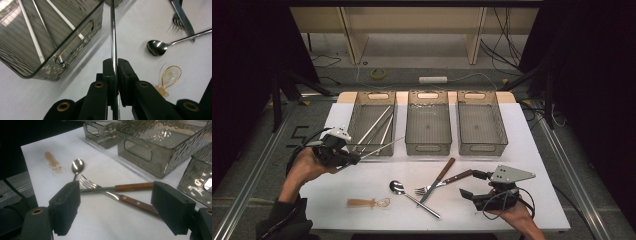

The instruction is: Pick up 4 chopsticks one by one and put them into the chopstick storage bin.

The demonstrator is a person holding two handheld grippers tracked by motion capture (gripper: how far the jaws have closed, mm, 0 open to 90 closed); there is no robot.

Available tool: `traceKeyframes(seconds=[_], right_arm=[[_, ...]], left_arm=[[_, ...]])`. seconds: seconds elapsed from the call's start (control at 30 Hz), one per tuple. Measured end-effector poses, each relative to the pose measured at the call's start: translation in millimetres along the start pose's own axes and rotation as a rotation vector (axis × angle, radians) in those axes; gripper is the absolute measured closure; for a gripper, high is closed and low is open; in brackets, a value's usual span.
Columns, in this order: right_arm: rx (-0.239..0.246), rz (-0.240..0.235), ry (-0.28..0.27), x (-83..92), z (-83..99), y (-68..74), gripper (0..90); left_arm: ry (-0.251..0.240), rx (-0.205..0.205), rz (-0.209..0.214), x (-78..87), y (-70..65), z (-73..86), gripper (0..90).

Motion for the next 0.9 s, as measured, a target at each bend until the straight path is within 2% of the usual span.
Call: traceKeyframes(seconds=[0.13,0.27,0.47,0.67,0.7,0.73,0.9], right_arm=[[0.001,0.000,-0.001,-0.1,0.0,0.1,24.6],[-0.001,0.000,-0.001,-0.1,0.0,-0.1,24.6],[-0.015,-0.006,-0.005,-0.1,-0.7,-0.8,24.6],[-0.018,-0.006,-0.010,-0.1,-1.5,-1.5,24.6],[-0.020,-0.004,-0.008,0.0,-1.3,-1.6,24.6],[-0.022,-0.004,-0.008,-0.1,-1.2,-1.8,24.6],[-0.022,-0.005,-0.008,-0.9,-1.0,-2.0,24.6]], left_arm=[[-0.071,0.047,-0.020,7.0,5.5,-7.0,84.5],[-0.117,0.100,-0.070,10.1,17.1,-7.3,84.5],[-0.129,0.140,-0.117,12.0,30.8,-11.4,84.5],[-0.129,0.184,-0.148,4.0,47.9,-14.8,84.5],[-0.136,0.193,-0.151,2.2,50.9,-15.6,84.6],[-0.134,0.202,-0.134,-0.1,52.7,-15.7,84.6],[-0.131,0.229,-0.154,-9.7,67.9,-13.6,84.5]])
Point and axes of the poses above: each handheld gripper's, and its own axes: x roughly backward along the jaws, z roughly out of its underside, y roughly to its left, the point moved 10 cm from there along -x, roughly forward along the jaws, and after that the axes turned 14 degrees about -x, right-handed, at the moved point
